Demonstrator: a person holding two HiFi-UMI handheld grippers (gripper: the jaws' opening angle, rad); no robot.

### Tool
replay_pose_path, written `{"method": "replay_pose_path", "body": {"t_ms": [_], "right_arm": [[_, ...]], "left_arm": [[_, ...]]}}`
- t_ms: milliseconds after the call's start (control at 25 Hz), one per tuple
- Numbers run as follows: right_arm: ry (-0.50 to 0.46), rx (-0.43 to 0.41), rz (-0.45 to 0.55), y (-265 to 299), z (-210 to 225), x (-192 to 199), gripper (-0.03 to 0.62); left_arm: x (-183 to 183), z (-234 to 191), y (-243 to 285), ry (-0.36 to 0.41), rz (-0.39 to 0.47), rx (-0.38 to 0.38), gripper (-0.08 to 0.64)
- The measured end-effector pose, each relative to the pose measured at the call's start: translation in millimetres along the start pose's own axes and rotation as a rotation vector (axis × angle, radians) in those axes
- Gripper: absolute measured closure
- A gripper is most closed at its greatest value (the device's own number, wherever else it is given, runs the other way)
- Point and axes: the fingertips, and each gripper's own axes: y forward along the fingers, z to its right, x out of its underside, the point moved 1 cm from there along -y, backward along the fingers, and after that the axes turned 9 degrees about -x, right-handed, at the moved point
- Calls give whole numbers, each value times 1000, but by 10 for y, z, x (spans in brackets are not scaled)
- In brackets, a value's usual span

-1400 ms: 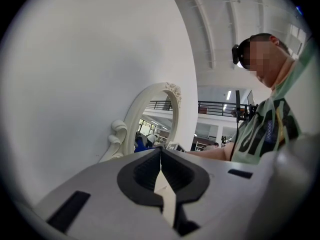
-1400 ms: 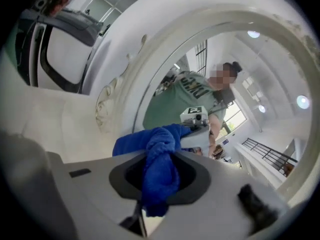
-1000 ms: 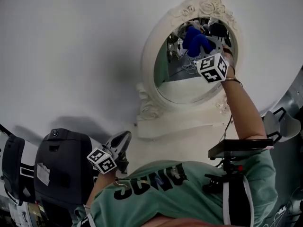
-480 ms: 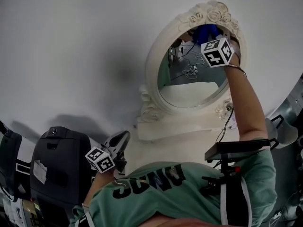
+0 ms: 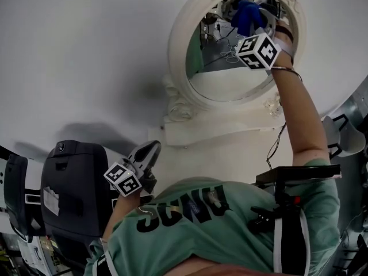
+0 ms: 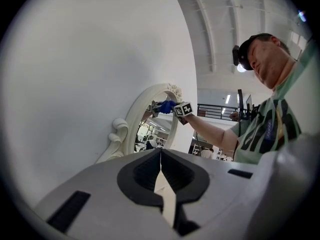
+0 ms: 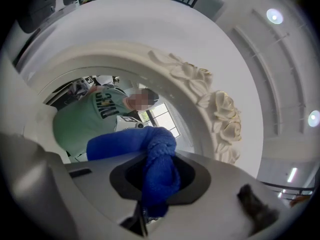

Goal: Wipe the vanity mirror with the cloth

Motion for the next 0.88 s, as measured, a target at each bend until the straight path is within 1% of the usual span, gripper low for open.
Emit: {"method": "replay_pose_path", "body": {"t_ms": [160,320,440,600,760,880], "right_arm": [[-4,-59,-12,-73,-685,333,523],[19,-145,-27,-160,-1467,687,523],[26,-193,-33,-220,-2045,952,523],[37,-283,-63,-291,-2750,1283,523],[0,-366,-98,-338,-3358,1563,522],[-34,-460,-155,-375,-3823,1804,518]], "left_arm": [[25,-22,-18,-16,-23,-22,548],[57,-9,25,-17,-44,-26,548],[80,10,60,-13,-68,-29,548],[103,-20,45,-13,-92,-57,548],[137,-84,25,-20,-103,-89,548],[148,-96,13,-19,-107,-103,548]]}}
